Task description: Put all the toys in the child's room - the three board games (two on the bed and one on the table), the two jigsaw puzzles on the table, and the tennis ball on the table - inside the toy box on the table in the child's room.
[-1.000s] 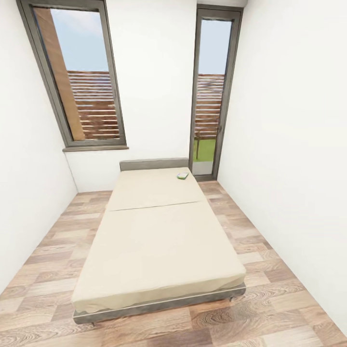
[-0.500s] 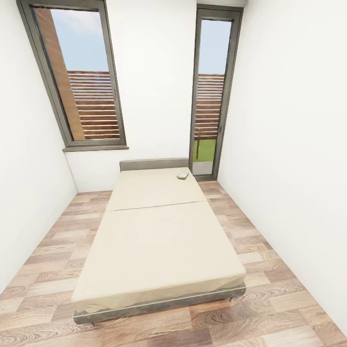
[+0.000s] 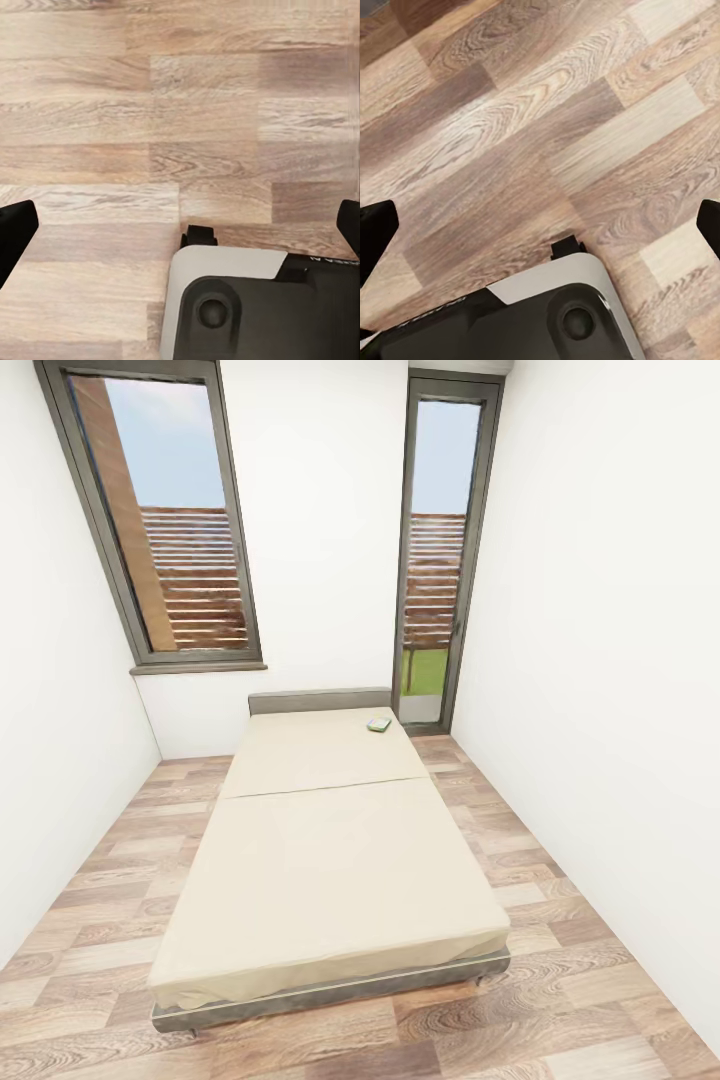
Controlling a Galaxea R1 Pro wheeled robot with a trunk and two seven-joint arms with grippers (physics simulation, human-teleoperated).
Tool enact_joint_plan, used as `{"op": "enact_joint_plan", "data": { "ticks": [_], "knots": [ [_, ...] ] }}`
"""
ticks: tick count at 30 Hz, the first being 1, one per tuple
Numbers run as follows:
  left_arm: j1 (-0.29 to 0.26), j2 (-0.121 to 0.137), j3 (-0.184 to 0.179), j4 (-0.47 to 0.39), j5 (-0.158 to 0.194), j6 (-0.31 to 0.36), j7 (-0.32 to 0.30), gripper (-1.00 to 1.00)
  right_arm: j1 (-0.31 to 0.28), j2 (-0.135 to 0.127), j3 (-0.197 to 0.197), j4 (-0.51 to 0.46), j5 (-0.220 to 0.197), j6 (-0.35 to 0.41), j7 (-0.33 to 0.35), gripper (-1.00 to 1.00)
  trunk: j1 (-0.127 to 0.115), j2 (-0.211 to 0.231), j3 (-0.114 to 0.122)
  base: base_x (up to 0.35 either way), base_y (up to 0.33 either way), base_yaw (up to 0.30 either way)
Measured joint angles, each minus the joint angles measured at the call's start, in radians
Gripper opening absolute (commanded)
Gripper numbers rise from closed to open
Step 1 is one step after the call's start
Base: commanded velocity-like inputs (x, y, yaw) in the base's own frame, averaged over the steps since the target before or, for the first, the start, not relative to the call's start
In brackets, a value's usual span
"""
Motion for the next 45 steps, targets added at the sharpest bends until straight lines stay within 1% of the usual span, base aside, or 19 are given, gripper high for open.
{"op": "enact_joint_plan", "data": {
  "ticks": [3,4,6,7,9,10,12,13,16,19,21,23,26,28,29,31,34,39,45],
  "knots": [
    [-0.002,0.018,0.002,-0.091,0.002,0.058,-0.080,1.00,0.000,-0.004,-0.003,-0.067,-0.001,0.009,0.000,1.00,0.000,0.000,0.000,0.000,0.000,0.000],
    [-0.002,0.032,0.004,-0.146,0.004,0.096,-0.139,1.00,-0.001,-0.007,-0.004,-0.108,-0.002,0.022,0.000,1.00,0.000,0.000,0.000,0.000,0.000,0.000],
    [-0.002,0.047,0.008,-0.207,0.005,0.144,-0.206,1.00,0.000,-0.009,-0.005,-0.153,-0.001,0.046,0.001,1.00,0.000,0.000,0.000,0.000,0.000,0.000],
    [-0.002,0.059,0.018,-0.266,0.007,0.198,-0.272,1.00,-0.001,-0.010,-0.006,-0.200,0.001,0.083,0.001,1.00,0.000,0.000,0.000,0.000,0.000,0.000],
    [-0.001,0.069,0.032,-0.329,0.007,0.255,-0.334,1.00,0.000,-0.011,-0.008,-0.256,0.004,0.131,0.001,1.00,0.000,0.000,0.000,0.000,0.000,0.000],
    [0.000,0.075,0.052,-0.390,0.008,0.309,-0.388,1.00,0.000,-0.013,-0.010,-0.315,0.007,0.183,0.001,1.00,0.000,0.000,0.000,0.000,0.000,0.000],
    [0.001,0.080,0.076,-0.456,0.006,0.364,-0.435,1.00,0.000,-0.014,-0.012,-0.380,0.008,0.236,0.001,1.00,0.000,0.000,0.000,0.000,0.000,0.000],
    [0.001,0.083,0.102,-0.520,0.007,0.418,-0.472,1.00,0.000,-0.016,-0.012,-0.442,0.006,0.285,0.000,1.00,0.000,0.000,0.000,0.000,0.000,0.000],
    [0.002,0.088,0.138,-0.621,0.006,0.505,-0.515,1.00,0.001,-0.017,-0.016,-0.544,0.007,0.373,0.000,1.00,0.000,0.000,0.000,0.000,0.000,0.000],
    [0.003,0.099,0.186,-0.782,0.007,0.648,-0.572,1.00,0.001,-0.018,-0.031,-0.700,0.007,0.508,-0.004,1.00,0.000,0.000,0.000,0.000,0.000,0.000],
    [0.004,0.108,0.206,-0.842,0.006,0.698,-0.600,1.00,0.001,-0.018,-0.041,-0.762,0.006,0.551,-0.005,1.00,0.000,0.000,0.000,0.000,0.000,0.000],
    [0.003,0.121,0.238,-0.914,0.007,0.764,-0.653,1.00,0.001,-0.018,-0.060,-0.845,0.004,0.594,-0.003,1.00,0.000,0.000,0.000,0.000,0.000,0.000],
    [0.001,0.153,0.289,-0.993,0.008,0.860,-0.773,1.00,0.001,-0.018,-0.092,-0.960,0.002,0.627,0.001,1.00,0.000,0.000,0.000,0.000,0.000,0.000],
    [0.001,0.169,0.304,-1.010,0.008,0.888,-0.831,1.00,0.001,-0.018,-0.099,-0.998,0.001,0.634,0.002,1.00,0.000,0.000,0.000,0.000,0.000,0.000],
    [0.001,0.184,0.316,-1.019,0.007,0.903,-0.886,1.00,0.002,-0.017,-0.103,-1.028,0.001,0.639,0.004,1.00,0.000,0.000,0.000,0.000,0.000,0.000],
    [0.000,0.201,0.327,-1.025,0.006,0.920,-0.955,1.00,0.002,-0.017,-0.104,-1.078,0.000,0.657,0.005,1.00,0.000,0.000,0.000,0.000,0.000,0.000],
    [-0.001,0.215,0.334,-1.029,0.008,0.929,-1.013,1.00,0.002,-0.016,-0.104,-1.144,-0.001,0.715,0.007,1.00,0.000,0.000,0.000,0.000,0.000,0.000],
    [-0.002,0.224,0.338,-1.031,0.010,0.935,-1.062,1.00,0.003,-0.016,-0.110,-1.209,-0.003,0.792,0.014,1.00,0.000,0.000,0.000,0.000,0.000,0.000],
    [-0.002,0.228,0.339,-1.032,0.009,0.940,-1.095,1.00,0.003,-0.017,-0.111,-1.226,-0.008,0.814,0.056,1.00,0.000,0.000,0.000,0.000,0.000,0.000]
  ]
}}
